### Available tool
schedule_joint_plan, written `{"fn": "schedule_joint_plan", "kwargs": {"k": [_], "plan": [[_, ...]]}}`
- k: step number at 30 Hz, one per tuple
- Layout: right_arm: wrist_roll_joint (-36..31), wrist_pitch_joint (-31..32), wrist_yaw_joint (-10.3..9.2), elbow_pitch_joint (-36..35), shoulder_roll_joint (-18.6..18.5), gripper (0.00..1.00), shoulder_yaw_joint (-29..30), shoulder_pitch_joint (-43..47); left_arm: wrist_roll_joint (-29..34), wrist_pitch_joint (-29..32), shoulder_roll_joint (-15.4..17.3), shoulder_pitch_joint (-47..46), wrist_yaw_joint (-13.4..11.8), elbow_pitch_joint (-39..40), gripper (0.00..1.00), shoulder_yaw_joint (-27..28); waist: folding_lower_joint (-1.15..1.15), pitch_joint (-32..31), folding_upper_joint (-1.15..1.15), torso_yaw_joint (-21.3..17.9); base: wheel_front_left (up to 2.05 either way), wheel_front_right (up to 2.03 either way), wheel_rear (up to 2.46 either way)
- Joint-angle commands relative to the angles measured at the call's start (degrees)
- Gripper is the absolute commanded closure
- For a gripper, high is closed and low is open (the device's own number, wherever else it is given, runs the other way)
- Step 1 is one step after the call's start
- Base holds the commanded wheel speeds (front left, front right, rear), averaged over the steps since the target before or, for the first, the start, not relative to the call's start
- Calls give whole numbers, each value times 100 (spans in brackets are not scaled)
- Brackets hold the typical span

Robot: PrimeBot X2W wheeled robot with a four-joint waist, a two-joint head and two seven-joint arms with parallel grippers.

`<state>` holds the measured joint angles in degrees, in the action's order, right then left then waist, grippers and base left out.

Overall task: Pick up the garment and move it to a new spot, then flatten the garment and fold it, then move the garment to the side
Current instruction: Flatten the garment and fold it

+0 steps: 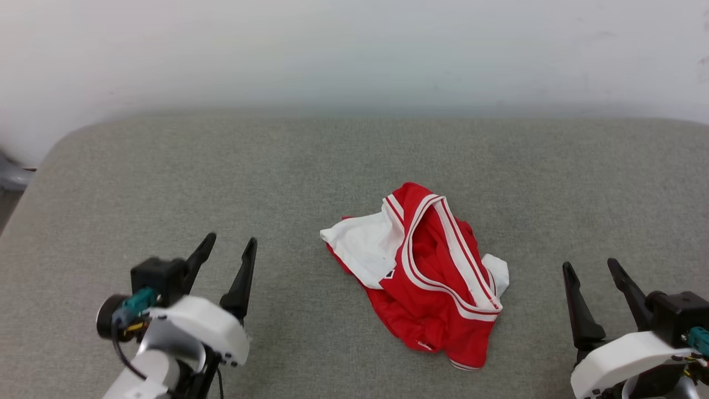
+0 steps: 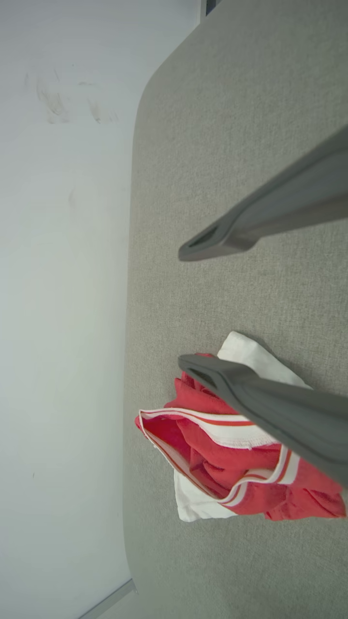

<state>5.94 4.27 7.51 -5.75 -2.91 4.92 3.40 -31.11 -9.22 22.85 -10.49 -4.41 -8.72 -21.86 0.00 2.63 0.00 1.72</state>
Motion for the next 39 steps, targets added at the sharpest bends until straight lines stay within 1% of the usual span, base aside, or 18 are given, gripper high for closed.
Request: {"fn": "schedule_joint_plan", "kwargs": {"k": [1,7,12,16,20,25,27,28,29,30,32,35,39], "plan": [[40,-28,-4,-6,4,0,-36,-122,-61,204,11,-293,133,-52,0,-72,0,155,0,-75,0,0,0],[22,-65,-4,34,4,0,-115,-305,-275,1085,-97,-1168,644,-360,0,-413,0,536,0,-261,0,0,0],[56,-122,-4,123,5,0,-191,-478,-446,1869,-153,-1801,940,-763,0,-727,0,812,0,-478,0,0,0],[84,-174,-4,199,4,0,-249,-582,-567,2427,-143,-2179,1072,-1114,0,-965,0,986,0,-643,0,0,0],[134,-249,-4,313,4,0,-278,-647,-620,2850,-35,-2475,1138,-1518,0,-1184,0,1131,0,-783,0,0,0],[224,-354,-4,442,5,0,-304,-767,-581,3182,87,-2732,1172,-2008,0,-1452,0,1305,0,-883,0,0,0],[242,-382,-4,476,5,0,-306,-777,-550,3262,102,-2773,1174,-2086,0,-1544,0,1331,0,-889,0,0,0],[267,-394,-4,502,5,0,-315,-795,-537,3345,108,-2799,1176,-2171,16,-1636,0,1360,0,-892,0,0,0],[274,-412,-4,527,5,0,-321,-812,-553,3439,104,-2799,1181,-2255,51,-1733,0,1375,0,-893,0,0,0],[287,-430,-4,544,5,0,-327,-828,-529,3520,117,-2803,1185,-2319,62,-1854,0,1392,0,-889,0,0,0],[311,-452,-4,586,5,0,-338,-855,-577,3674,98,-2787,1189,-2410,100,-2097,0,1416,0,-878,0,0,0],[325,-475,-4,669,4,0,-354,-930,-640,3733,149,-2808,1192,-2427,100,-2396,0,1432,0,-852,0,0,0],[322,-492,-4,744,5,0,-348,-950,-491,3240,266,-3042,1180,-2422,100,-2444,0,1399,0,-789,0,0,0]]}}
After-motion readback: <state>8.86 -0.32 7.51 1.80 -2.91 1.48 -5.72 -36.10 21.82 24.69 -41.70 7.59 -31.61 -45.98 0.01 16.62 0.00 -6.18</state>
